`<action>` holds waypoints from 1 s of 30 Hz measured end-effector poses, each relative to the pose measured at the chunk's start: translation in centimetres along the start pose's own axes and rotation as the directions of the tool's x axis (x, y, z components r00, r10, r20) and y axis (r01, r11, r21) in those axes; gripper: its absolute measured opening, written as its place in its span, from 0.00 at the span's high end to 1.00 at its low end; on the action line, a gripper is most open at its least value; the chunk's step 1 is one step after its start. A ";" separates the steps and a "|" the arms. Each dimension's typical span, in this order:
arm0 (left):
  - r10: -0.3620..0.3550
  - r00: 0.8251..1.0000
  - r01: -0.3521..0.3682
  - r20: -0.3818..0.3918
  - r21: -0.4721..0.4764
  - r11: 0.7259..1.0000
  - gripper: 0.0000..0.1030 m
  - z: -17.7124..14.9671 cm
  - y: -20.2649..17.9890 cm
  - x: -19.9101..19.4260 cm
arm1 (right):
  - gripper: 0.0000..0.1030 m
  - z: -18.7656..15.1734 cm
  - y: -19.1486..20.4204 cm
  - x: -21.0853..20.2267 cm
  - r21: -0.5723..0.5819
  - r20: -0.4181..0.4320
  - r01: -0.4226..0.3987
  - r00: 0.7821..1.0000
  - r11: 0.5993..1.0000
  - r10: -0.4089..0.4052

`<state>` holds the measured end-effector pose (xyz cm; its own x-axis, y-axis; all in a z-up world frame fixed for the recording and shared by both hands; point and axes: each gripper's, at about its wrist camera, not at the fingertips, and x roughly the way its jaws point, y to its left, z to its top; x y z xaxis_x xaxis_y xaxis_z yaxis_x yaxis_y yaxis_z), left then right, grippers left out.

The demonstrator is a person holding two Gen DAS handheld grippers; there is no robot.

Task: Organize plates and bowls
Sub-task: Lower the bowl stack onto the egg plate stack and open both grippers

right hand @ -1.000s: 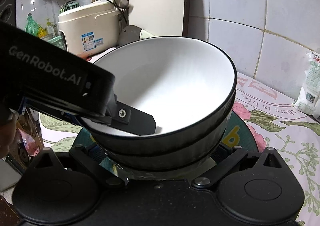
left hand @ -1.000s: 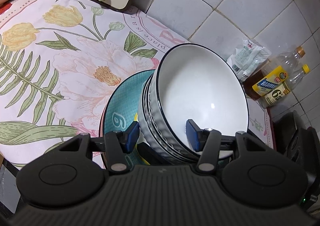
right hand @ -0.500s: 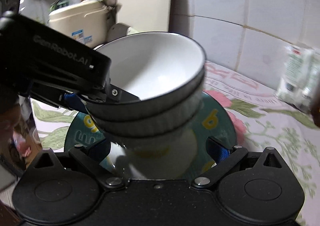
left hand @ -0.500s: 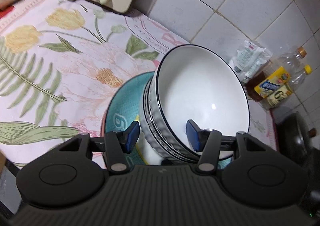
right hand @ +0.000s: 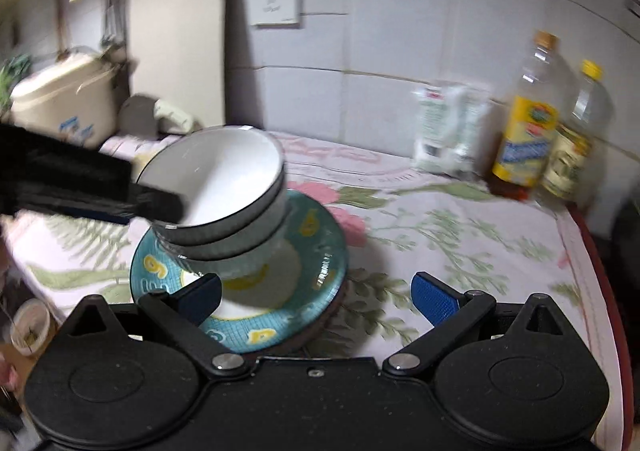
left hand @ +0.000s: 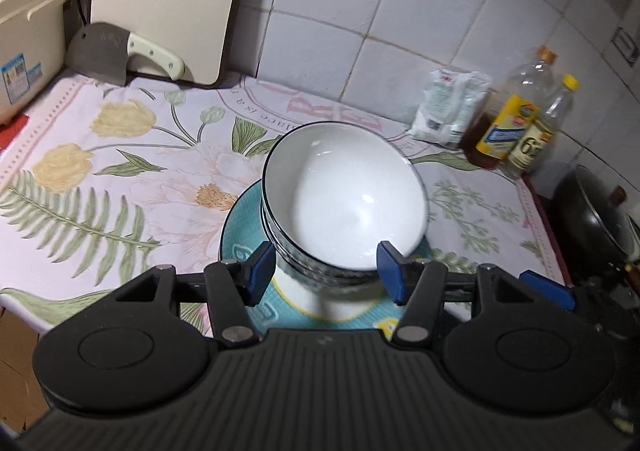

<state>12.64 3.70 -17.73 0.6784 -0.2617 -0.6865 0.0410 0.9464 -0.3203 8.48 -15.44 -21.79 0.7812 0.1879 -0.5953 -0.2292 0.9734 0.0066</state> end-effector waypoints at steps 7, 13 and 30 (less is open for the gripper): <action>0.000 1.000 -0.002 0.025 0.077 0.997 0.47 0.3 -1.7 -5.9 | 0.01 0.2 -2.4 -4.3 0.175 -0.001 0.068 0.998 0.982 -0.069; 0.024 0.999 -0.027 0.027 0.131 0.991 0.43 0.7 -3.3 -10.0 | 0.01 1.0 -2.8 -8.1 0.223 -0.025 0.110 0.994 0.969 -0.107; 0.065 0.998 -0.061 -0.016 0.166 0.984 0.27 -0.1 -4.2 -15.6 | 0.00 3.1 -0.7 -16.7 0.222 -0.050 0.143 0.990 0.964 -0.135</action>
<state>1.82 3.75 -5.74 0.6680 -0.2027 -0.7160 0.1205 0.9790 -0.1646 -2.60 -18.88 -9.36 0.7748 0.0478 -0.6304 0.0198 0.9948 0.0998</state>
